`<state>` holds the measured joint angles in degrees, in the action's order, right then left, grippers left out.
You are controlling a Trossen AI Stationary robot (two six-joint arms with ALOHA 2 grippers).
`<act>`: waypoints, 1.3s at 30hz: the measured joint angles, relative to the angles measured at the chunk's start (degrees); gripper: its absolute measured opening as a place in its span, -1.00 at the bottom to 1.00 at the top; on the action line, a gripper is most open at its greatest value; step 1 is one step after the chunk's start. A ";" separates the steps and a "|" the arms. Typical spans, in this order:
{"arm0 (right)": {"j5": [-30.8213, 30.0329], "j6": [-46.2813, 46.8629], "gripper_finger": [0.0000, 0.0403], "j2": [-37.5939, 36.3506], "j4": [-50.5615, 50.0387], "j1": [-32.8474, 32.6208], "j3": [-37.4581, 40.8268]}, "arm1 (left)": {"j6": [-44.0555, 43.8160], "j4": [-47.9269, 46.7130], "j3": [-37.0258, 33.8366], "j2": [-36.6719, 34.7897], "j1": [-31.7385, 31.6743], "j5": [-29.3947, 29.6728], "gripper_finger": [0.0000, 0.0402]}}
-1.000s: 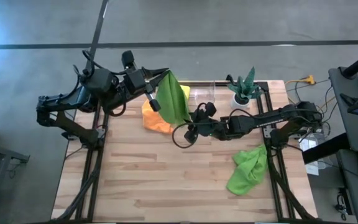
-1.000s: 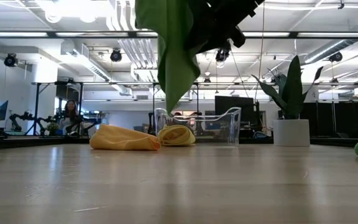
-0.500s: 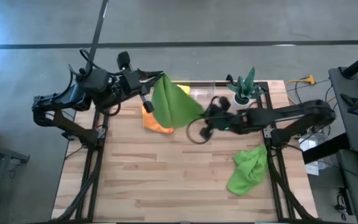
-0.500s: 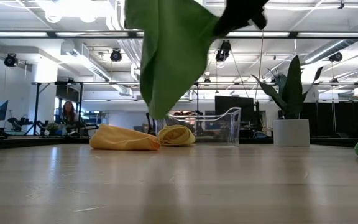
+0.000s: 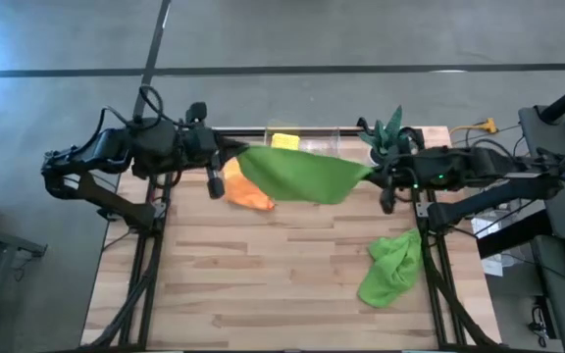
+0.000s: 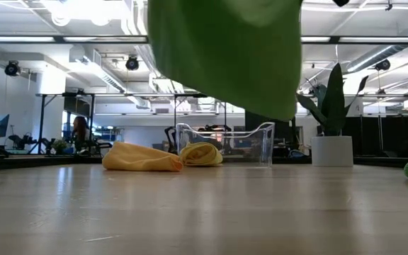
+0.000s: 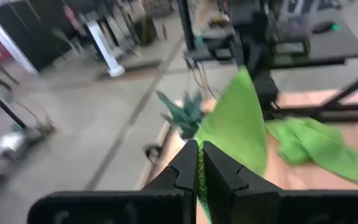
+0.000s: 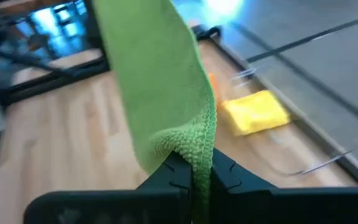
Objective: Fold microfiber towels
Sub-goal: Fold the left green microfiber towel
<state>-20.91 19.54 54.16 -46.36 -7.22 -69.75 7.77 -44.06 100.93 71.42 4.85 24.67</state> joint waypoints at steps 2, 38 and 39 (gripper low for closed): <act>4.29 1.06 -0.96 -0.63 -3.36 0.00 -0.98 | -3.25 -2.35 -0.07 0.11 0.55 -0.61 -1.00; 24.31 20.23 -0.96 12.46 -1.98 -28.12 -0.78 | -44.94 3.91 -13.25 9.84 34.34 -3.20 -1.00; 24.29 19.28 -0.96 12.67 -1.97 -27.16 0.07 | -45.43 0.88 -13.64 9.84 34.15 -3.19 -1.00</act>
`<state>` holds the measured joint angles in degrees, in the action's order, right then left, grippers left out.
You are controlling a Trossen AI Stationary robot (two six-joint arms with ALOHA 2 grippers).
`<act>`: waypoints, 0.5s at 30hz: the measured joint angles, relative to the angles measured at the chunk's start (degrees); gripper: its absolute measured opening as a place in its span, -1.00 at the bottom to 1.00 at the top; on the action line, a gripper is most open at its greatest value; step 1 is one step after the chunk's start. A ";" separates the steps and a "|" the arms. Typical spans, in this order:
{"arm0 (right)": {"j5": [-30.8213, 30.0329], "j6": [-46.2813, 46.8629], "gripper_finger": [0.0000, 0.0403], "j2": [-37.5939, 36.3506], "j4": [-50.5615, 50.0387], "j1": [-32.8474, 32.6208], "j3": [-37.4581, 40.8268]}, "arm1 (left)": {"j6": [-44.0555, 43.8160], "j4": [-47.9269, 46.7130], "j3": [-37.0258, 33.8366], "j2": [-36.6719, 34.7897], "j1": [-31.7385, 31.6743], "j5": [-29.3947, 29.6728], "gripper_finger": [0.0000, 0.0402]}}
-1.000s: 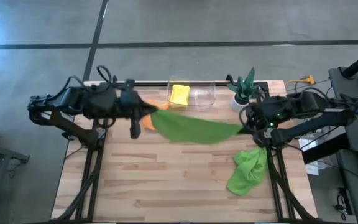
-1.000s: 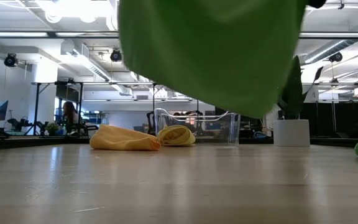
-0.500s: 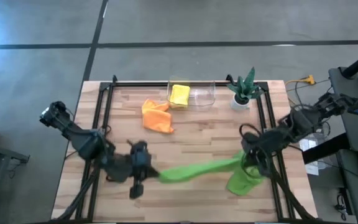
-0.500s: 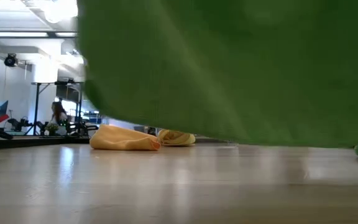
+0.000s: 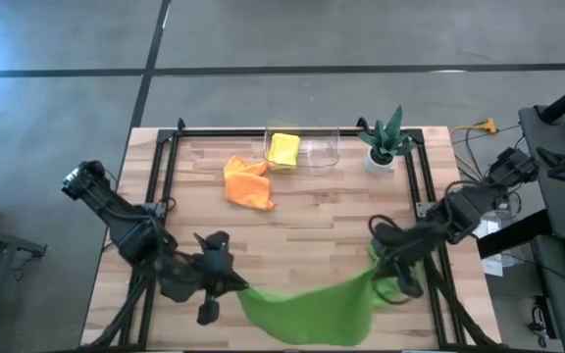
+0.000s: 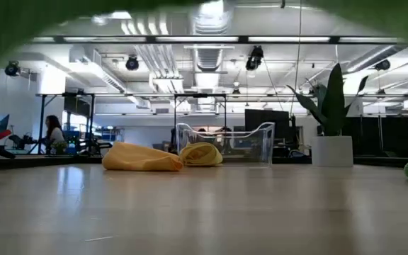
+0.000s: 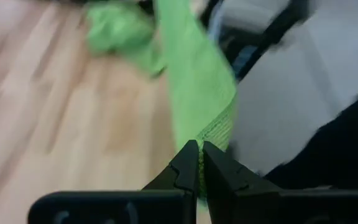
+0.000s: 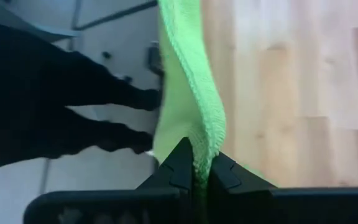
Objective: Fold microfiber towels
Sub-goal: Fold the left green microfiber towel
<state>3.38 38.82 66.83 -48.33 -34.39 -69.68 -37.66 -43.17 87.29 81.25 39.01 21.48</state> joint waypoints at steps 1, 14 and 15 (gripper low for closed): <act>-0.02 -0.81 -0.96 0.14 -0.05 1.04 0.93 | -1.03 -2.46 -0.71 -0.06 -0.14 0.01 -1.00; -0.09 -8.90 -0.96 -0.16 4.13 15.12 17.49 | -8.52 -4.68 -28.31 -8.55 -3.38 6.75 -1.00; -0.07 -9.88 -0.96 -0.16 5.29 16.68 18.59 | -8.49 -4.16 -30.26 -9.56 -4.15 7.39 -1.00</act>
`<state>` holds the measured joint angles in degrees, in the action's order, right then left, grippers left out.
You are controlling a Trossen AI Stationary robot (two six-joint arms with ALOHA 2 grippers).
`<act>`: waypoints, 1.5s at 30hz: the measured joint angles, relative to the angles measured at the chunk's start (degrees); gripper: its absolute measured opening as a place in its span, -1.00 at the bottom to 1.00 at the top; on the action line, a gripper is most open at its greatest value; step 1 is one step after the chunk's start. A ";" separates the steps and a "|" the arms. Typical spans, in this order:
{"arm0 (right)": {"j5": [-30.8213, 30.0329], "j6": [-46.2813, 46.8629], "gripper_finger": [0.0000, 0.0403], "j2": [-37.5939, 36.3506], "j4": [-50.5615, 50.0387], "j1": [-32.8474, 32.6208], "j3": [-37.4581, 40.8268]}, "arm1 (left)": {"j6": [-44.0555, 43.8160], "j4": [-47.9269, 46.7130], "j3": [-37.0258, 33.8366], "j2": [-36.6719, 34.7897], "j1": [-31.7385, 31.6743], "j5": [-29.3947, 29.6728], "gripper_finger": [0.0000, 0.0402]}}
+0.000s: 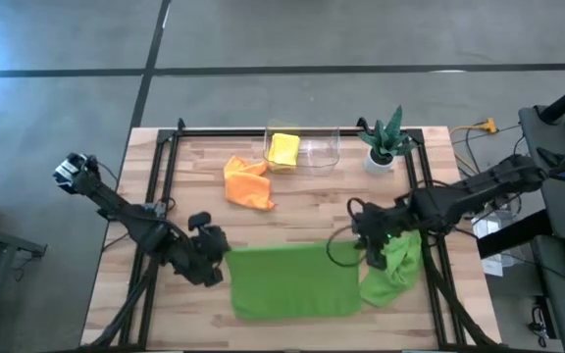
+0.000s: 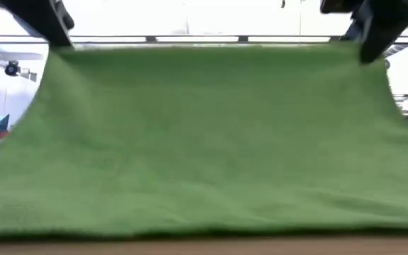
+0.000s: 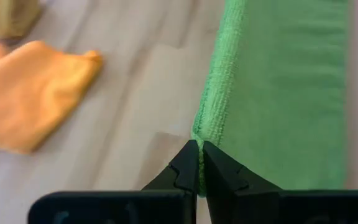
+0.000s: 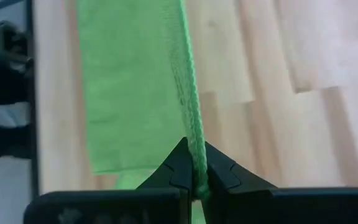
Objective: Fold microfiber towels
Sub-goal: Fold the left green microfiber towel
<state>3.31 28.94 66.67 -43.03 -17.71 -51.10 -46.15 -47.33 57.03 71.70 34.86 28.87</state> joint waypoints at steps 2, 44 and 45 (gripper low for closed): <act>0.06 -1.60 -0.96 -0.02 2.69 3.14 2.12 | 0.82 1.52 -3.95 -2.05 -2.15 0.83 -1.00; 1.26 -13.43 -0.96 6.85 18.26 24.25 14.19 | 37.49 42.17 -29.46 -8.18 -25.53 3.00 -1.00; 1.31 -13.21 -0.96 6.74 18.22 24.25 14.19 | 38.78 42.77 -29.30 -8.25 -25.51 3.02 -1.00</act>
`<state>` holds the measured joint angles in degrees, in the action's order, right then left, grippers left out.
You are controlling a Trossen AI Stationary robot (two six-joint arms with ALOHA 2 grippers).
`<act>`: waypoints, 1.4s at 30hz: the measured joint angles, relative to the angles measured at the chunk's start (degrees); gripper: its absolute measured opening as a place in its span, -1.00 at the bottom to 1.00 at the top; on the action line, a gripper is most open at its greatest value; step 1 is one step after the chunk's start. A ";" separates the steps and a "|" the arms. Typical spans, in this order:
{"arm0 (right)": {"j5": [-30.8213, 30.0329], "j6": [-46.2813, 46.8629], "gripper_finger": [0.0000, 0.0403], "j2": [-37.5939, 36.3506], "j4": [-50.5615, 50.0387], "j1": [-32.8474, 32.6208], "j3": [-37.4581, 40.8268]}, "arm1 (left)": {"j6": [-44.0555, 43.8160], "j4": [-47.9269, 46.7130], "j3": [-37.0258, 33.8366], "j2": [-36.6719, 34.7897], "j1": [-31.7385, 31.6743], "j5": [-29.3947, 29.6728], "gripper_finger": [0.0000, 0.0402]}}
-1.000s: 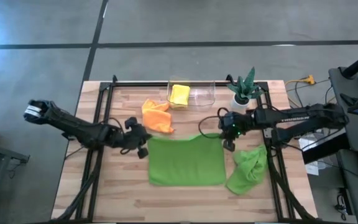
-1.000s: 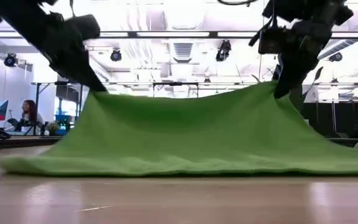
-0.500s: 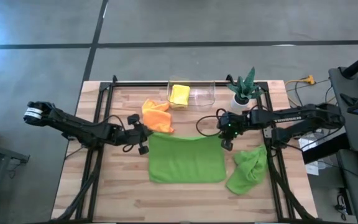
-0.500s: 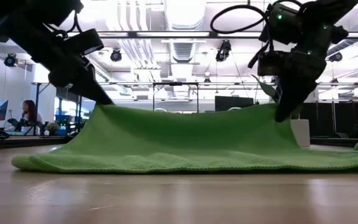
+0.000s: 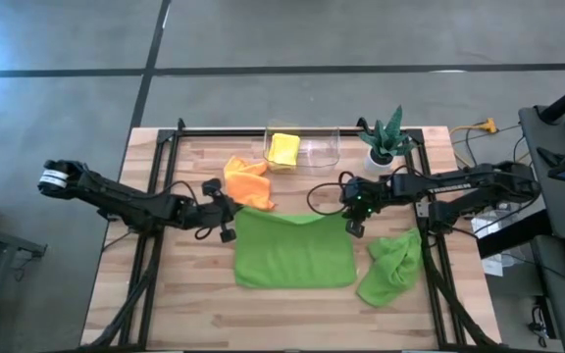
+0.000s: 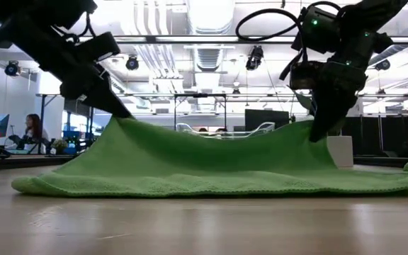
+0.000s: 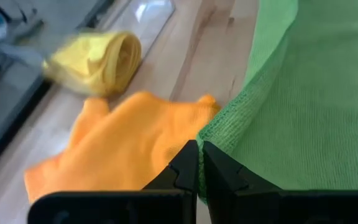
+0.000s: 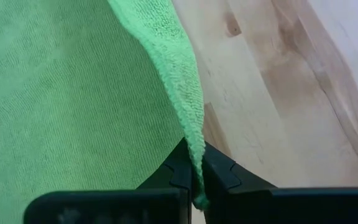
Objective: Fold microfiber towels
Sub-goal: Fold the left green microfiber towel
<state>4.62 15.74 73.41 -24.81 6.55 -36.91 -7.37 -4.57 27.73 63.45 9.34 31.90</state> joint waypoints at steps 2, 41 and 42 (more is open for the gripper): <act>0.04 0.10 -0.96 -0.27 0.00 -0.02 0.00 | 2.29 0.53 0.59 -0.11 0.00 0.22 -1.00; -4.82 10.85 -0.96 -4.00 0.16 -25.88 -0.03 | 3.11 7.27 1.11 0.06 14.34 -6.50 -1.00; -4.90 11.11 -0.96 -4.00 0.24 -26.51 -0.39 | 2.52 7.36 1.02 0.17 14.67 -7.67 -1.00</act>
<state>-0.27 26.85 69.41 -24.57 -19.97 -37.29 -4.84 2.79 28.75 63.62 24.01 24.22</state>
